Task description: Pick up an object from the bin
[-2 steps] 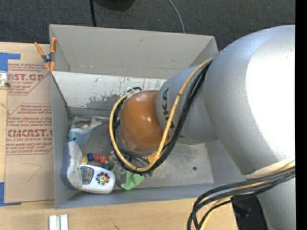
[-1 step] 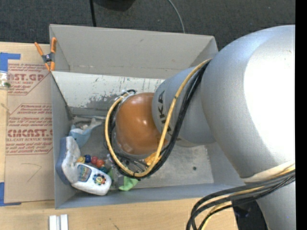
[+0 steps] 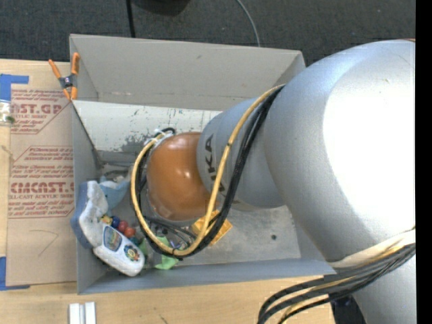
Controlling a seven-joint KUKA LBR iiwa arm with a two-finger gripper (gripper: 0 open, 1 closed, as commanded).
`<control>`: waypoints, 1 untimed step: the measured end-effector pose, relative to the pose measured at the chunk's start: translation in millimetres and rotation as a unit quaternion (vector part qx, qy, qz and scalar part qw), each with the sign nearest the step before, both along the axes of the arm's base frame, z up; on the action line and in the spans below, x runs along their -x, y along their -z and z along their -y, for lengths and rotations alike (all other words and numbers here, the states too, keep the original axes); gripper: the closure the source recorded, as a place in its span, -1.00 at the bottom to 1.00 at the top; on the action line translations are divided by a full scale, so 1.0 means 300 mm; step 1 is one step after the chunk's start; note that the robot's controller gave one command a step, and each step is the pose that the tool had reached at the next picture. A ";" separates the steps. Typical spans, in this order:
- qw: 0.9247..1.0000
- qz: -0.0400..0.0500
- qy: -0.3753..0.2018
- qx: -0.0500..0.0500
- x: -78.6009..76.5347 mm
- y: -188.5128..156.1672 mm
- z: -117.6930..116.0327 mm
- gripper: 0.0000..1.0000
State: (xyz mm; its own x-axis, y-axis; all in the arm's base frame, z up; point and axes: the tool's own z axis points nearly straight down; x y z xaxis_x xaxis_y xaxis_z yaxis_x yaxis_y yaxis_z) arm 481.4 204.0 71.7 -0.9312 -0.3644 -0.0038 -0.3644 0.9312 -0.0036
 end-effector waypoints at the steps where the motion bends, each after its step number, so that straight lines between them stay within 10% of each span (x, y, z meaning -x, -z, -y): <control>1: 0.999 0.000 -0.045 0.001 -0.003 -0.007 -0.066 1.00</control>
Offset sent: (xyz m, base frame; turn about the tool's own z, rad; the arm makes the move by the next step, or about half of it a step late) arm 0.0106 0.0371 0.0002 -0.0800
